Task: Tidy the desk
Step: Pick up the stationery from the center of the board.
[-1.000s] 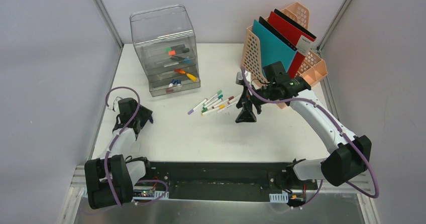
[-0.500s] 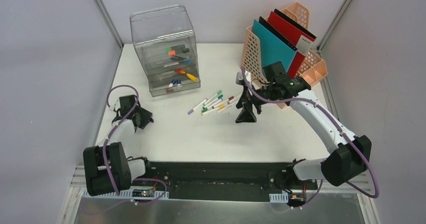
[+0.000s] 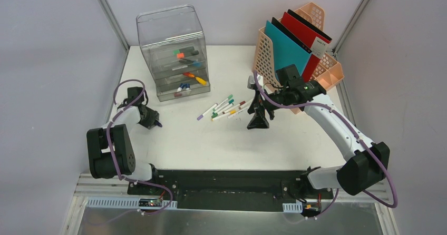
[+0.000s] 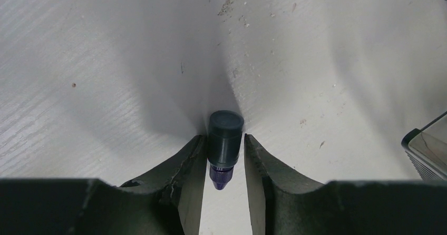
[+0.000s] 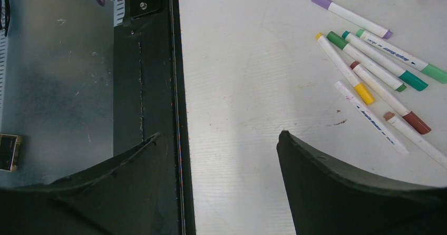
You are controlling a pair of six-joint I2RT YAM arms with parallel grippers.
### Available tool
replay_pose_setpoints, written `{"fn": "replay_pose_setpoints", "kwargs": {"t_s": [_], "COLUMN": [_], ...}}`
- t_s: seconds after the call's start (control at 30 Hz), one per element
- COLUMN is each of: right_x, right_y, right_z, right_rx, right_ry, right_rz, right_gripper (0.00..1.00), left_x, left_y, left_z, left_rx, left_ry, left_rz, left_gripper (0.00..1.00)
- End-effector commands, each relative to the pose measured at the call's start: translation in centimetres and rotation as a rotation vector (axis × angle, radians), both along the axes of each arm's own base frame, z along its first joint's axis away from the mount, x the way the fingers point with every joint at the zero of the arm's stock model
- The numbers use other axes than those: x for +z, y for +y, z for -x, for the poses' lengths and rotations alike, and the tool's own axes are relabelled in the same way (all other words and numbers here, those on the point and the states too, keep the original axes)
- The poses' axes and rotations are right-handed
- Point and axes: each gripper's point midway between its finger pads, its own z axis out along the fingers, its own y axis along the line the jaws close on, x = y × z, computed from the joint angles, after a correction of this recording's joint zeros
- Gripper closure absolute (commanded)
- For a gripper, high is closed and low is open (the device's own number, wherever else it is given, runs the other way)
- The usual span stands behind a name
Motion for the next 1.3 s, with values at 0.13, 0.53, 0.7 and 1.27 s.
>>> {"fn": "replay_pose_setpoints", "kwargs": {"t_s": [0.13, 0.53, 0.7, 1.27], "right_x": [1.3, 1.4, 1.4, 1.5], "right_y": [0.5, 0.4, 0.4, 0.4], "right_z": [0.0, 0.0, 0.0, 0.1], "right_rx": [0.034, 0.035, 0.034, 0.035], "right_ry": [-0.036, -0.040, -0.043, -0.049], "right_rz": [-0.047, -0.047, -0.046, -0.048], "right_gripper": [0.20, 0.20, 0.20, 0.20], "left_x": [-2.3, -1.4, 0.6, 13.2], "left_y": [0.0, -0.3, -1.8, -10.3], "left_z": [3.9, 3.6, 2.8, 0.0], "left_rx": [-0.006, -0.030, -0.086, -0.581], "left_ry": [0.214, 0.188, 0.040, -0.854], "left_rz": [-0.022, -0.017, 0.029, 0.175], "left_gripper": [0.66, 0.93, 0.98, 1.00]}}
